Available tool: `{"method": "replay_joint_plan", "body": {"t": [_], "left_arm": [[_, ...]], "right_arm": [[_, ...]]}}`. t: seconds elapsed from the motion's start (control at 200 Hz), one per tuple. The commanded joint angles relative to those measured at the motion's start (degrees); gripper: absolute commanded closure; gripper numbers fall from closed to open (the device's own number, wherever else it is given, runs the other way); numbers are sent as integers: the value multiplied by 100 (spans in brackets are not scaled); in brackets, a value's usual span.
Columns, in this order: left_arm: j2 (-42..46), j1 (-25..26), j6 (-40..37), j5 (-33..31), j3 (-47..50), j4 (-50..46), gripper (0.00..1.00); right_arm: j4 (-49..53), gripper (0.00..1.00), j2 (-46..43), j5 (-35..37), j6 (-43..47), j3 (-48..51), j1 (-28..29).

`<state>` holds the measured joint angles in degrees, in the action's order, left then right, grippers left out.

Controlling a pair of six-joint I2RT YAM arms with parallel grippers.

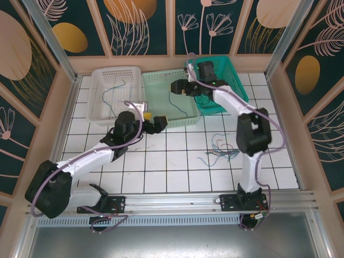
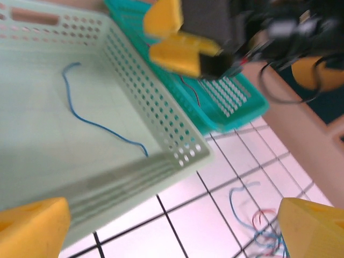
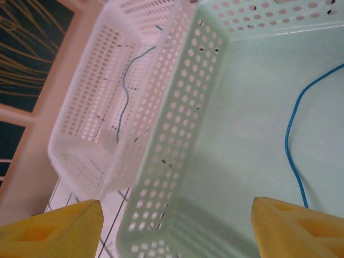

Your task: Untangle the cables

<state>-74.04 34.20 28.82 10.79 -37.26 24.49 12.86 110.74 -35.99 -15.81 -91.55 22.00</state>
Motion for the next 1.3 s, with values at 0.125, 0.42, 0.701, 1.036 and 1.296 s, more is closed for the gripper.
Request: {"method": "replay_joint_plan", "body": {"t": [0.125,0.42,0.701,1.036,1.296], "left_arm": [[-846,873,-1188,767,-648,-681,6],[-2562,1925,-1838,1078,-1799,-1614,25],[-3546,2349,-1933,1125,-2620,-1711,29],[-4151,2371,-1963,1261,-3148,-1693,33],[-4497,2387,-1981,1288,-3424,-1761,41]], "right_arm": [[-918,27,-2338,851,-2,2504,-946],[-811,25,-4223,953,-424,4663,-2660],[-795,25,-4794,751,-488,5284,-3266],[-914,24,-4821,608,-545,5411,-3379],[-891,24,-4911,632,-548,5480,-3405]]}}
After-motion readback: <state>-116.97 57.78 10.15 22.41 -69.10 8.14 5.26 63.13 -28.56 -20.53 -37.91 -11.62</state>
